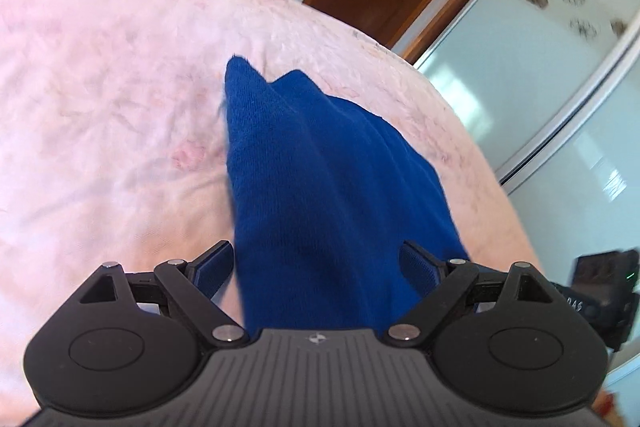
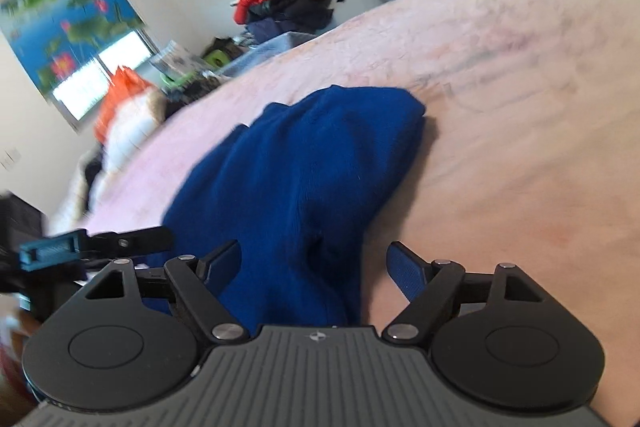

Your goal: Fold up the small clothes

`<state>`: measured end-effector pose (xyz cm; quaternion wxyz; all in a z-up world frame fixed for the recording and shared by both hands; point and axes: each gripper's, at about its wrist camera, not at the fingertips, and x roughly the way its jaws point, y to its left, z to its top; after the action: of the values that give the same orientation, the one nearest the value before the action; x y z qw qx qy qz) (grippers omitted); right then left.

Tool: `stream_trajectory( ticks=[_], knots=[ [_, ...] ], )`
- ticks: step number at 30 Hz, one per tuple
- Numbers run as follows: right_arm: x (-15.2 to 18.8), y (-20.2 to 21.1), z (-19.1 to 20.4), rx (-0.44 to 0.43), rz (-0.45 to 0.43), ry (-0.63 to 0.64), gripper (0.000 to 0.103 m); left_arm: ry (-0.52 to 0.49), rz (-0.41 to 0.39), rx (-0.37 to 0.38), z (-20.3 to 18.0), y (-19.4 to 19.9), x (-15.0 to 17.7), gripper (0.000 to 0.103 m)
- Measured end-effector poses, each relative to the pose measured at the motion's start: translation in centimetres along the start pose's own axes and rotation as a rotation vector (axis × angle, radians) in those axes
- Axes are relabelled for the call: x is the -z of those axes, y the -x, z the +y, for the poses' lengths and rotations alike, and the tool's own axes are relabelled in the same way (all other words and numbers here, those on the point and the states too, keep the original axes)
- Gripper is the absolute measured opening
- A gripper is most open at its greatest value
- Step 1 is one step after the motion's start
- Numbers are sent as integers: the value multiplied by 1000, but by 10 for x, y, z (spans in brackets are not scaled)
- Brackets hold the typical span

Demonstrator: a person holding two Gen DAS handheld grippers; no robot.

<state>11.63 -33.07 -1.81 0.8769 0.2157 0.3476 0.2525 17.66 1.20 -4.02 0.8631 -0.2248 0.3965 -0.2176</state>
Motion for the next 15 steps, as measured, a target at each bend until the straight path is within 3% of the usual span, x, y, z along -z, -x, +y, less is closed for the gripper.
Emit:
stream_trajectory(
  ticks=[4, 6, 7, 8, 9, 10, 11, 15],
  knots=[
    [-12, -21, -15, -162, -1, -72, 83, 34, -6, 58, 9, -15, -8, 90],
    [-18, -32, -13, -164, 0, -68, 81, 23, -9, 71, 9, -18, -8, 89],
    [-19, -37, -9, -137, 4, -54, 77, 9, -10, 62, 7, -19, -8, 76],
    [-20, -41, -6, -110, 15, -37, 64, -14, -5, 32, 6, -18, -8, 53],
    [-19, -43, -3, -84, 20, -26, 43, -34, -3, 3, 6, -19, -9, 48],
    [-19, -45, -4, -71, 30, -39, 32, -39, -3, 7, 7, -18, -9, 42],
    [-17, -45, -6, -78, 26, -65, 29, -24, -4, 21, 9, -16, -11, 35],
    [-12, -44, -2, -79, 2, -126, 26, -31, -11, 6, 8, -5, -17, 28]
  ],
)
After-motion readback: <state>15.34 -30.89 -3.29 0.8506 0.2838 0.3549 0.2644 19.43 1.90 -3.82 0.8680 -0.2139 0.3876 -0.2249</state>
